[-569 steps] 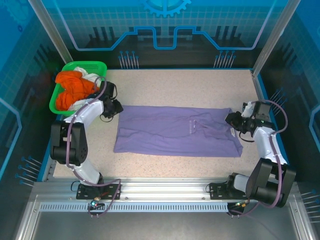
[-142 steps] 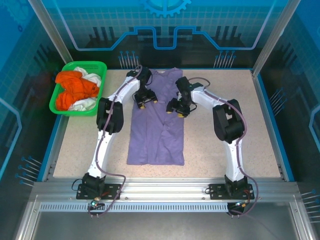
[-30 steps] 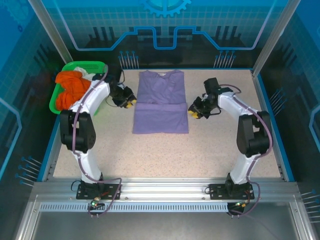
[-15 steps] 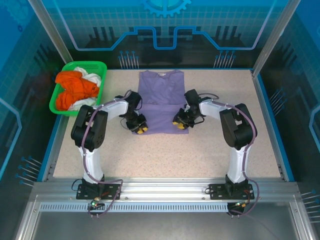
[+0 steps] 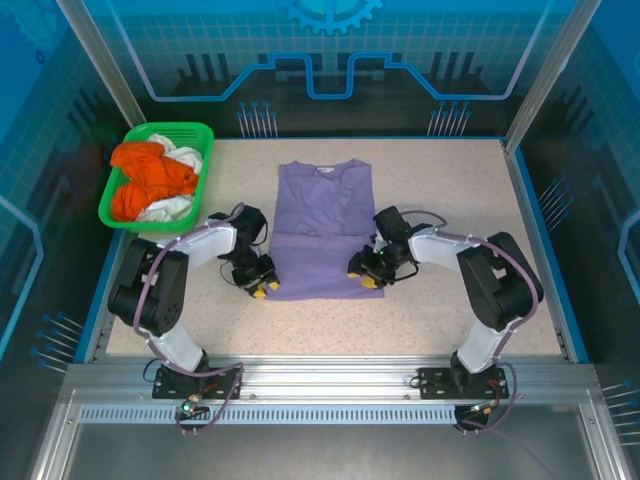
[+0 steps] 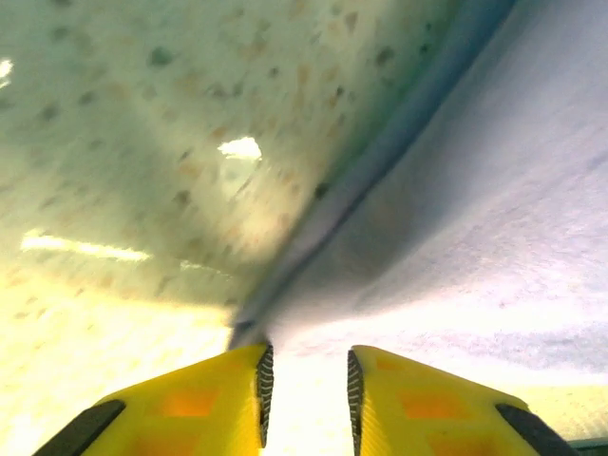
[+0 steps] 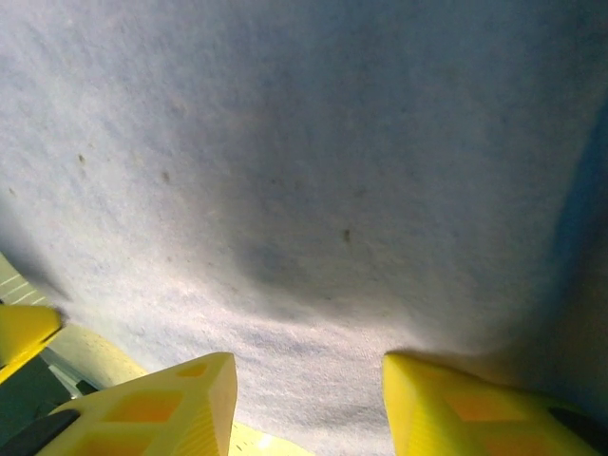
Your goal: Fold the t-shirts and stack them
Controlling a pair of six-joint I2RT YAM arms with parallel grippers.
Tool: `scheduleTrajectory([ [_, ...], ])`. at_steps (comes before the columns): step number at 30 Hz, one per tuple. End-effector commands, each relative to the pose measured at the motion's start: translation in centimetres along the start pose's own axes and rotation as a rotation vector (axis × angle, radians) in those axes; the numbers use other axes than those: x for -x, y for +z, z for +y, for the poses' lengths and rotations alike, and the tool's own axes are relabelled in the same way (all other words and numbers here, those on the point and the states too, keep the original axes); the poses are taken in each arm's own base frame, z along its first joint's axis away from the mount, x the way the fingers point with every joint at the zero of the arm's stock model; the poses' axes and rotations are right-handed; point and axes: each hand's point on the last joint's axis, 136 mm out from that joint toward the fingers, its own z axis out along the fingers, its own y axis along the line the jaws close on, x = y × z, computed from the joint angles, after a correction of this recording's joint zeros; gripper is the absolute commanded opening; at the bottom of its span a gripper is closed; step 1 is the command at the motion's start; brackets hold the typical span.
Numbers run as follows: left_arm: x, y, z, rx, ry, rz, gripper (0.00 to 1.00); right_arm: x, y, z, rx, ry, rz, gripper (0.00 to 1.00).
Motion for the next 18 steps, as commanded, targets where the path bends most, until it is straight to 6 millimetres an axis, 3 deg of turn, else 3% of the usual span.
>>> scheduleTrajectory([
  [1,-0.2,-4.0,-0.2,0.002,0.006,-0.047,0.34,-1.8,-1.5,-2.1,-0.077,0.049,0.017,0.49],
  [4,1.1,-6.4,-1.9,-0.062,-0.001,-0.082,0.39,0.0,-3.9,-0.3,-0.006,0.068,-0.040,0.51],
  [7,2.0,-7.4,-3.3,-0.119,0.006,-0.085,0.44,2.3,-5.6,0.4,0.069,0.124,-0.096,0.51],
  [9,2.2,-7.0,-4.8,-0.192,0.027,-0.053,0.46,4.1,-5.9,0.3,0.087,0.154,-0.121,0.50],
  [12,3.3,-6.0,-7.9,-0.310,0.059,-0.005,0.36,6.7,-5.7,0.6,0.095,0.172,-0.114,0.39],
  [14,5.0,-5.0,-9.6,-0.338,0.062,0.002,0.30,8.3,-5.0,0.7,0.078,0.166,-0.098,0.30],
  [18,8.8,-3.2,-10.8,-0.302,0.054,-0.042,0.27,10.6,-3.7,-0.7,-0.004,0.182,-0.084,0.28],
])
